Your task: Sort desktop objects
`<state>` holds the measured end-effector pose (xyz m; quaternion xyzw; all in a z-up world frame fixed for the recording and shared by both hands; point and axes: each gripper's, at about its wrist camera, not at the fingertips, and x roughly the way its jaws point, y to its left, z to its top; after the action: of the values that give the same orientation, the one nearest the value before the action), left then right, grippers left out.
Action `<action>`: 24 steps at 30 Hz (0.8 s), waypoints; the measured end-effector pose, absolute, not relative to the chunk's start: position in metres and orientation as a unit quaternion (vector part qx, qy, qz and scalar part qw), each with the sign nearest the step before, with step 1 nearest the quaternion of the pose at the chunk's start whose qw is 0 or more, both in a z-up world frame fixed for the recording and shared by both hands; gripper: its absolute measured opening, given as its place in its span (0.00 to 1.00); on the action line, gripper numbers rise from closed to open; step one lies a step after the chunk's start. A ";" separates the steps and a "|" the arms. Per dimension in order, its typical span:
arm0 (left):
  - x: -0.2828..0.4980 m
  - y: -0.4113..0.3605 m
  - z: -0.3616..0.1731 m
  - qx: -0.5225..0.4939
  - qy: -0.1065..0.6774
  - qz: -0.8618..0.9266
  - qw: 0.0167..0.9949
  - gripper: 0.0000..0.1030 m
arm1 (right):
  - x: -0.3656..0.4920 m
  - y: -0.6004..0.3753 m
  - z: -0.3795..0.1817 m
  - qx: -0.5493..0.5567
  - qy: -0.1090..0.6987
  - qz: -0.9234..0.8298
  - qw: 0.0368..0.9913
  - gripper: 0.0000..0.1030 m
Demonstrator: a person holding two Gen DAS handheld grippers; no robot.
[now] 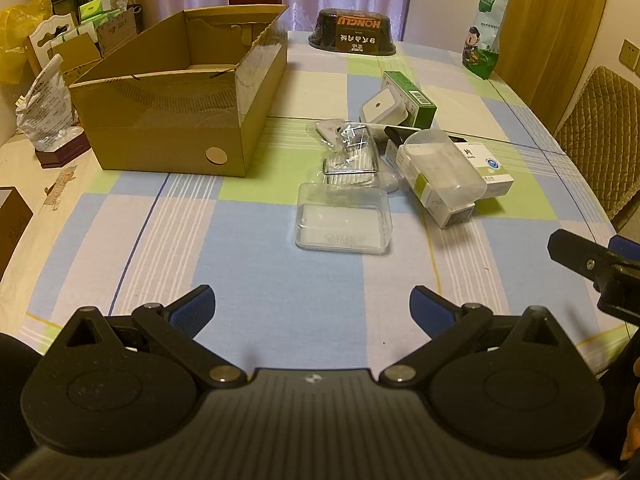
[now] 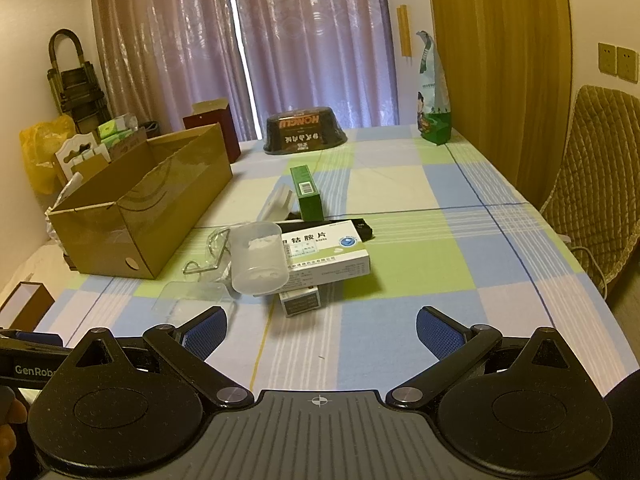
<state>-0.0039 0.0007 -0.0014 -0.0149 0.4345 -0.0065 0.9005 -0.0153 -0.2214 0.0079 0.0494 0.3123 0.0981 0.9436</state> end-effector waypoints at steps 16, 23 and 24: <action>-0.005 0.003 -0.002 -0.023 0.437 -0.007 0.899 0.99 | -0.015 -0.224 0.007 0.052 0.314 0.095 0.943 1.00; -0.006 0.004 -0.002 -0.024 0.438 -0.007 0.899 0.99 | -0.016 -0.224 0.008 0.053 0.315 0.094 0.943 1.00; -0.006 0.004 -0.002 -0.024 0.438 -0.007 0.899 0.99 | -0.017 -0.224 0.009 0.053 0.316 0.093 0.943 1.00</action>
<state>-0.0055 0.0039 -0.0019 -0.0240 0.4376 -0.0070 0.8988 -0.0168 -0.2236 0.0091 0.0529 0.3157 0.0931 0.9428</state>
